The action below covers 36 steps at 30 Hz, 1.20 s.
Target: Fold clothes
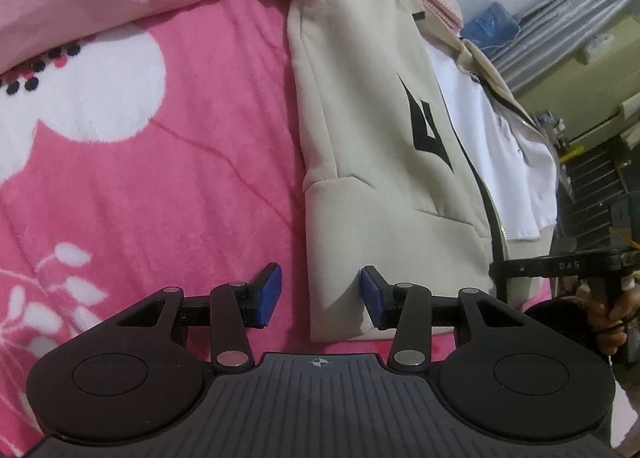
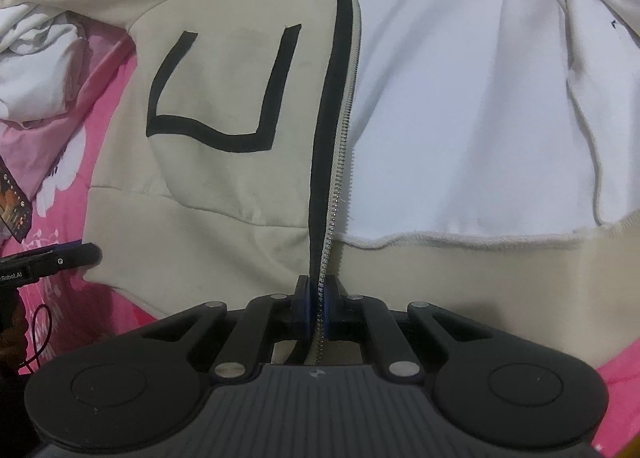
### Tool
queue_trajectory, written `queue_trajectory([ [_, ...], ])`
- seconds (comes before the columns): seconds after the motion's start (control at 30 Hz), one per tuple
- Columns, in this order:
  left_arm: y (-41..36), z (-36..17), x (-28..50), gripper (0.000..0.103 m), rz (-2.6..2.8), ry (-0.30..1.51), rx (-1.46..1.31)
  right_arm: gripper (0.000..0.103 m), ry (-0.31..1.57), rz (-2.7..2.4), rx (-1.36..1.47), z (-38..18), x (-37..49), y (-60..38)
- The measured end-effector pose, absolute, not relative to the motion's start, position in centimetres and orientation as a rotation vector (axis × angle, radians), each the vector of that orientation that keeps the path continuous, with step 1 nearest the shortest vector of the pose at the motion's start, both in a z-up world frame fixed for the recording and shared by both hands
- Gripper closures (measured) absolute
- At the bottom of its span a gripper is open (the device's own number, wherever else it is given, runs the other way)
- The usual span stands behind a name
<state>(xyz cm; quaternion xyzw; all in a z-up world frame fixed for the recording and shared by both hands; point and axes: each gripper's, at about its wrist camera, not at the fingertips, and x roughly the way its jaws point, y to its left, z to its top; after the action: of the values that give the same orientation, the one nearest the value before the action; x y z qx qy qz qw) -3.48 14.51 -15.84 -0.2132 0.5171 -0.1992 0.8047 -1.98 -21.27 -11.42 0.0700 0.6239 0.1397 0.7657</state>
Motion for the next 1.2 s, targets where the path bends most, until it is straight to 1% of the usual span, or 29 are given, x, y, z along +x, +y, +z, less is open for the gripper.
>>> queue_trajectory([
  [0.13,14.1,-15.9,-3.7,0.062,-0.426,1.106,-0.424,0.097,1.352,0.297,0.17,-11.6,-2.1,-21.2],
  [0.3,14.5,-16.1,-3.9,0.062,-0.421,1.129,-0.474,0.097,1.355,0.303,0.221,-11.9,-2.0,-21.8],
  [0.33,14.6,-16.2,-4.0,0.064,-0.419,1.132,-0.485,0.097,1.36,0.315,0.227,-11.9,-1.9,-21.9],
  [0.37,14.6,-16.2,-4.0,0.077,-0.406,1.132,-0.495,0.097,1.364,0.327,0.233,-12.0,-1.9,-22.0],
  [0.4,14.8,-16.4,-4.1,0.086,-0.392,1.139,-0.519,0.097,1.369,0.34,0.239,-12.1,-1.8,-22.0],
  [0.47,15.6,-16.5,-4.2,0.096,-0.369,1.147,-0.6,0.097,1.378,0.365,0.251,-12.2,-1.7,-22.2],
  [0.5,16.1,-16.5,-4.4,0.098,-0.364,1.144,-0.627,0.097,1.378,0.374,0.251,-12.2,-1.8,-22.2],
  [0.67,17.6,-16.0,-5.1,0.099,-0.353,1.143,-0.704,0.096,1.386,0.412,0.23,-12.1,-1.8,-21.8],
  [0.83,18.0,-16.0,-5.4,0.1,-0.331,1.151,-0.724,0.096,1.396,0.42,0.232,-12.2,-1.4,-21.9],
  [1.03,17.3,-16.7,-5.4,0.1,-0.299,1.188,-0.651,0.094,1.403,0.42,0.207,-12.7,-1.2,-21.4],
  [1.2,16.9,-16.6,-5.7,0.1,-0.293,1.195,-0.617,0.089,1.4,0.418,0.188,-12.5,-1.3,-21.1],
])
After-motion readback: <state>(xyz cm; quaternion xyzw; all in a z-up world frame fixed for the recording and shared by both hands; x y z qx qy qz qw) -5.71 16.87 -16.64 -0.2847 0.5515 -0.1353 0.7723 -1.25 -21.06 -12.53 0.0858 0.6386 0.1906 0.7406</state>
